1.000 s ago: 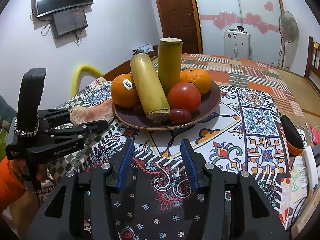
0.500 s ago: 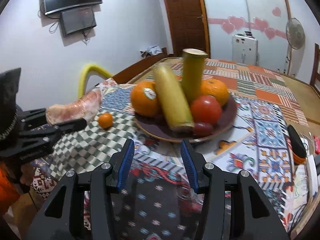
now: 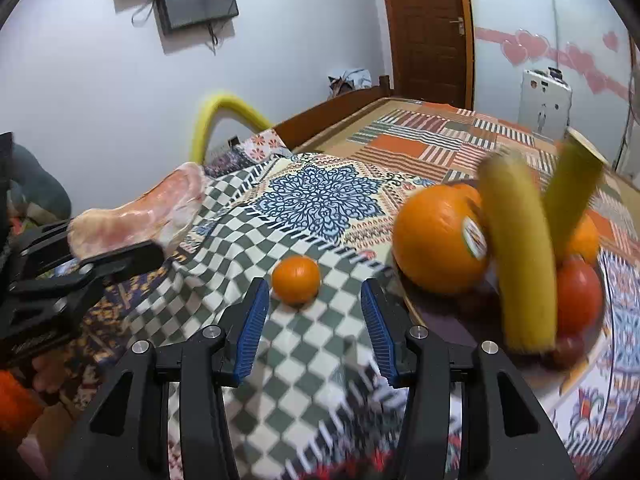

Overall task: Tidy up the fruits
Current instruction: 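Grasp the small mandarin with the right tool while the left tool holds the pomelo segment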

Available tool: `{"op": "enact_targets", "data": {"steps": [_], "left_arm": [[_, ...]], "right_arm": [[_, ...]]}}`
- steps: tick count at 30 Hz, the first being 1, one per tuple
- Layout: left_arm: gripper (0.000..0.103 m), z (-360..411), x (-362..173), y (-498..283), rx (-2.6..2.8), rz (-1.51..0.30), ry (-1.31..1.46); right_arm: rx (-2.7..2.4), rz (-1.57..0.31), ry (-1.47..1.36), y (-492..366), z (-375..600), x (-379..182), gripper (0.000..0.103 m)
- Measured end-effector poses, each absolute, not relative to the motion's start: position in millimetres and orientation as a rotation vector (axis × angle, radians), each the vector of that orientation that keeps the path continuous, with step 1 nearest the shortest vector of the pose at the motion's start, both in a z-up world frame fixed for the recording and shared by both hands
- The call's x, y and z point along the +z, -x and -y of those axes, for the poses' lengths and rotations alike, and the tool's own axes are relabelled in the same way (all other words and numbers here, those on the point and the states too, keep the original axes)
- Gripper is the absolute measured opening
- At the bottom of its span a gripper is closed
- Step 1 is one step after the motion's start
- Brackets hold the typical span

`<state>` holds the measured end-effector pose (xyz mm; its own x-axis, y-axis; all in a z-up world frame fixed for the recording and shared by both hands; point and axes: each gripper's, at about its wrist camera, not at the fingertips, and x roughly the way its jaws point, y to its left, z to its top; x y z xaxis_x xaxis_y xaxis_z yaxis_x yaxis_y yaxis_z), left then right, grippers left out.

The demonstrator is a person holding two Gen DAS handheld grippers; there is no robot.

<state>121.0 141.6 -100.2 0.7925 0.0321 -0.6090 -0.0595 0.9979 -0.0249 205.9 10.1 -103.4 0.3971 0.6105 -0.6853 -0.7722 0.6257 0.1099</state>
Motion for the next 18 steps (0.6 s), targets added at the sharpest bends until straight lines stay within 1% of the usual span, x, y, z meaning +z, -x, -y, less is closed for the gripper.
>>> {"op": "enact_targets", "data": {"steps": [8, 9, 12, 18], "left_arm": [[0.028, -159.2, -107.2, -116.0, 0.047, -0.642, 0.065], [0.028, -159.9, -107.6, -115.5, 0.045, -0.64, 0.068], [0.028, -160.6, -108.5, -114.9, 0.04, -0.639, 0.074], [0.028, -155.6, -107.6, -114.3, 0.033, -0.641, 0.082]], "right_arm": [[0.865, -0.814, 0.346, -213.1, -42.7, -120.3, 0.044], [0.865, -0.826, 0.348, -213.9, -44.3, -122.6, 0.043], [0.858, -0.845, 0.361, -212.1, -44.0, -124.1, 0.033], [0.849, -0.83, 0.337, -211.5, -38.3, -120.4, 0.032]]}}
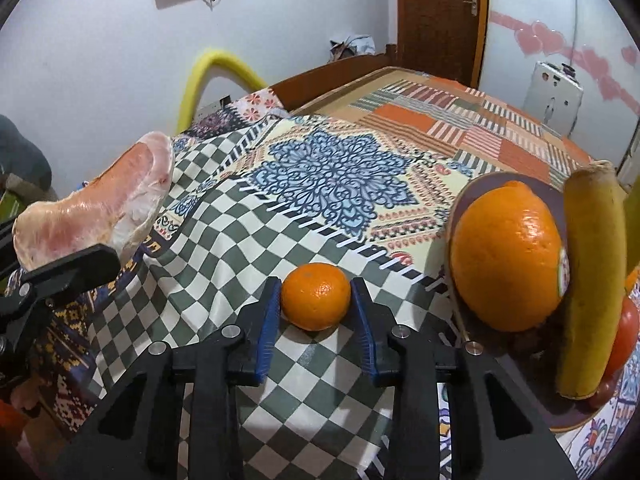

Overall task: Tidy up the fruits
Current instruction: 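Grasp the small mandarin with the right tool while the left tool holds the pomelo segment, then place the mandarin on the plate with the right tool while the left tool lays the pomelo segment there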

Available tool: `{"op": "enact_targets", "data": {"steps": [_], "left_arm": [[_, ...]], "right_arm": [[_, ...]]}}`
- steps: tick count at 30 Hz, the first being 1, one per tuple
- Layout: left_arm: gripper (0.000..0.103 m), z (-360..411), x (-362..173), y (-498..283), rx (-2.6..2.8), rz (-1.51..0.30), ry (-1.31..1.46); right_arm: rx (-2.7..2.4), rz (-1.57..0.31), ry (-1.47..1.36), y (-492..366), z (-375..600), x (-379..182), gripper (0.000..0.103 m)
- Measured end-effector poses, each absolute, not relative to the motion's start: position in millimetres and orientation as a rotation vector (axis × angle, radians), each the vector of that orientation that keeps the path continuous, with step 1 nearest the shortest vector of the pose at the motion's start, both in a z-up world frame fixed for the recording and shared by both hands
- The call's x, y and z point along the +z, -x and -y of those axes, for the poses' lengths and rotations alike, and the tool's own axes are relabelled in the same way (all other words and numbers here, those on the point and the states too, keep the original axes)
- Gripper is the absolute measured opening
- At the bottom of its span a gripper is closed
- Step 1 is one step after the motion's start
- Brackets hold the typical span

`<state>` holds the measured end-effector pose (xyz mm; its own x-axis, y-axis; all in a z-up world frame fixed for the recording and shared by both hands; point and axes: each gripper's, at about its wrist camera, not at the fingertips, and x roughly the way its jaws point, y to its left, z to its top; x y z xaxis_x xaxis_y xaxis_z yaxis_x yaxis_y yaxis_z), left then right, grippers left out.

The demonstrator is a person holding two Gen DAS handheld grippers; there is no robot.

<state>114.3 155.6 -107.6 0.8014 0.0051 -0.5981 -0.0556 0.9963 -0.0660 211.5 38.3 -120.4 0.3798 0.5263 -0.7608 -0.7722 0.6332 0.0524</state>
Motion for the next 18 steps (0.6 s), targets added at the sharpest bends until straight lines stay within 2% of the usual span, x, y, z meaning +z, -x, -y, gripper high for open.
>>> {"op": "enact_targets", "data": {"steps": [18], "left_arm": [[0.028, -103.1, -72.4, -153.4, -0.01, -0.622, 0.035]], "right_arm": [[0.683, -0.608, 0.223, -200.6, 101.7, -42.8, 0.032]]}}
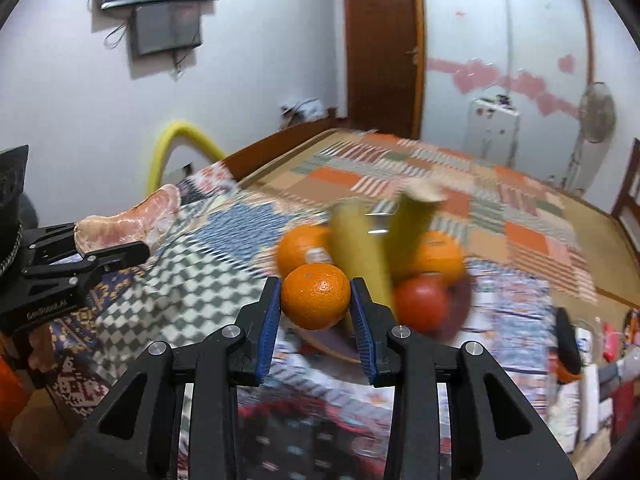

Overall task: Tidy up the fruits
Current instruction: 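Place the mandarin on the plate with the right tool while the left tool lays the pomelo segment there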

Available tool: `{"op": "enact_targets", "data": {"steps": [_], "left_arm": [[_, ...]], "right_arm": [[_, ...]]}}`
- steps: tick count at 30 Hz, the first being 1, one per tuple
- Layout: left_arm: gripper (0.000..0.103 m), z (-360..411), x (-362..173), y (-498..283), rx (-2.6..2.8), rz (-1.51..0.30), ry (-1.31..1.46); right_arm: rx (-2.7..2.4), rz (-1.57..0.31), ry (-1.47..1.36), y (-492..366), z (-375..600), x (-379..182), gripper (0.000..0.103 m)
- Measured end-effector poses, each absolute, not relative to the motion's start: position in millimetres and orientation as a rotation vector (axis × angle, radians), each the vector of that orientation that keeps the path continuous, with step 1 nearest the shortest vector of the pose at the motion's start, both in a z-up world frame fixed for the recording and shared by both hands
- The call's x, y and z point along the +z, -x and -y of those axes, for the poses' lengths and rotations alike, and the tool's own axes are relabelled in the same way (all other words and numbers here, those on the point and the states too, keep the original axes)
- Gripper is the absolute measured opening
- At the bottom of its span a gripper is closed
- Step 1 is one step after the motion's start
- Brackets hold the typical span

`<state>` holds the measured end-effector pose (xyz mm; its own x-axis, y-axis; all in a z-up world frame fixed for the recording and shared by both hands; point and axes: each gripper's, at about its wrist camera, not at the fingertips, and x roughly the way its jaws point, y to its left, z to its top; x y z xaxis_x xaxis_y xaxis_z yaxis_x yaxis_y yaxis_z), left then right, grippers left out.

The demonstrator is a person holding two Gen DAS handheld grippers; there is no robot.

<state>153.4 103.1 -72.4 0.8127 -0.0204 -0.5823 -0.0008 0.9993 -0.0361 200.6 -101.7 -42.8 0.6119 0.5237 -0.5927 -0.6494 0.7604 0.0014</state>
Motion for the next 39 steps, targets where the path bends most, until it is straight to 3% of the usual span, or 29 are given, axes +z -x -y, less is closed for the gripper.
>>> {"op": "enact_targets", "data": {"steps": [25, 39], "left_arm": [[0.028, -48.2, -38.8, -316.2, -0.102, -0.67, -0.096], [0.029, -5.2, -48.2, -341.6, -0.2, -0.794, -0.122]], "right_arm": [[0.588, -0.6, 0.156, -270.9, 152.6, -62.0, 0.032], [0.602, -0.598, 0.16, -276.3, 154.0, -65.0, 0.032]]}}
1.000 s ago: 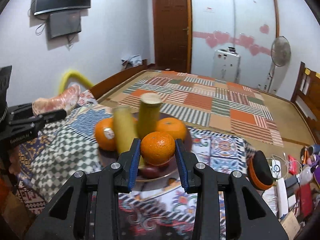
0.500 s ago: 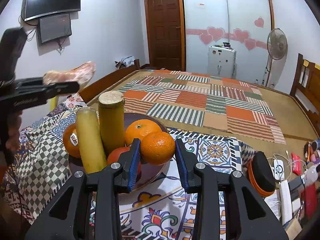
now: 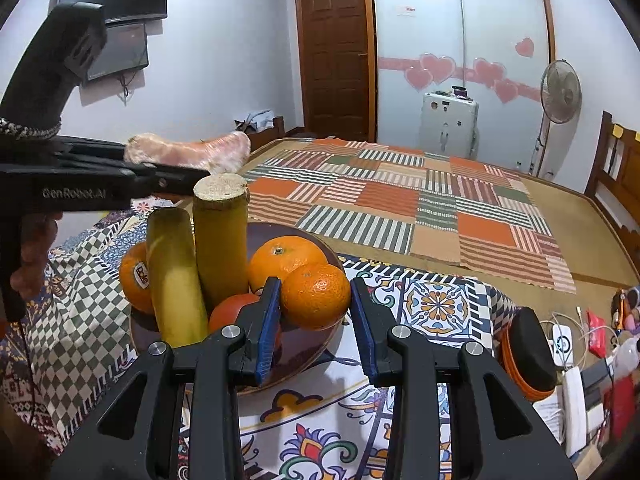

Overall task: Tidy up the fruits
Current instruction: 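Place the mandarin on the plate with the right tool while the left tool lays the pomelo segment there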

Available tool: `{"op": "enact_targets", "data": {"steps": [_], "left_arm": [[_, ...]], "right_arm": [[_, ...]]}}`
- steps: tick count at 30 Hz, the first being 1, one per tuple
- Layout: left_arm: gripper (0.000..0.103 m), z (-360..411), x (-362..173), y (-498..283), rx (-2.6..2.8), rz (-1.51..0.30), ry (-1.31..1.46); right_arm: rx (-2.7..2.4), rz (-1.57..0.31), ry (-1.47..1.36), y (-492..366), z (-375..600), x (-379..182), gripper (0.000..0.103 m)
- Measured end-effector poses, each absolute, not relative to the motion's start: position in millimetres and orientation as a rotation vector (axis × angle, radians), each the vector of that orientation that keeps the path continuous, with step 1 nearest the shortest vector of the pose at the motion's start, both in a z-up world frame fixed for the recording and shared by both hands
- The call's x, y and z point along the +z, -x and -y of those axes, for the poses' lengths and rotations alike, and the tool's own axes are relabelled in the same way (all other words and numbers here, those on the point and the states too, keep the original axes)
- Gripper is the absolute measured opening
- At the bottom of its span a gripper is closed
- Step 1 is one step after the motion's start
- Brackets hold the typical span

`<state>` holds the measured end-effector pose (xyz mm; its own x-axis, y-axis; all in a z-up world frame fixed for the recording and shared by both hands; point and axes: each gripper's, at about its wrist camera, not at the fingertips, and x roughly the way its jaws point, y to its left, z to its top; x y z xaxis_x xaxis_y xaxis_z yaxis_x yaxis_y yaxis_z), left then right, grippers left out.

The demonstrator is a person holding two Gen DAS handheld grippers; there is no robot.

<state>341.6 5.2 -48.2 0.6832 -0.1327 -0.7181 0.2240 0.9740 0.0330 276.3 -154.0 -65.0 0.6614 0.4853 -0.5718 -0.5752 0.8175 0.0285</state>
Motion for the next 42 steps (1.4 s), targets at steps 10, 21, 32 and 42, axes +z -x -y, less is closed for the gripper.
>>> {"op": "enact_targets", "data": {"steps": [10, 21, 32, 42], "left_arm": [[0.029, -0.5, -51.5, -334.4, -0.196, -0.802, -0.152], [0.029, 3.9, -42.2, -324.6, -0.188, -0.753, -0.184], [0.033, -13.7, -33.4, -294.0, -0.121, -0.638, -0.157], [0.039, -27.4, -41.4, -272.3, -0.116, -0.61, -0.121]], "right_arm": [[0.615, -0.602, 0.156, -278.6, 153.9, -68.0, 0.032], [0.612, -0.616, 0.166, -280.7, 149.4, -72.4, 0.032], [0.615, -0.644, 0.201, -282.4, 142.3, -80.8, 0.032], [0.615, -0.665, 0.181, -285.1, 143.1, -82.2, 0.032]]}}
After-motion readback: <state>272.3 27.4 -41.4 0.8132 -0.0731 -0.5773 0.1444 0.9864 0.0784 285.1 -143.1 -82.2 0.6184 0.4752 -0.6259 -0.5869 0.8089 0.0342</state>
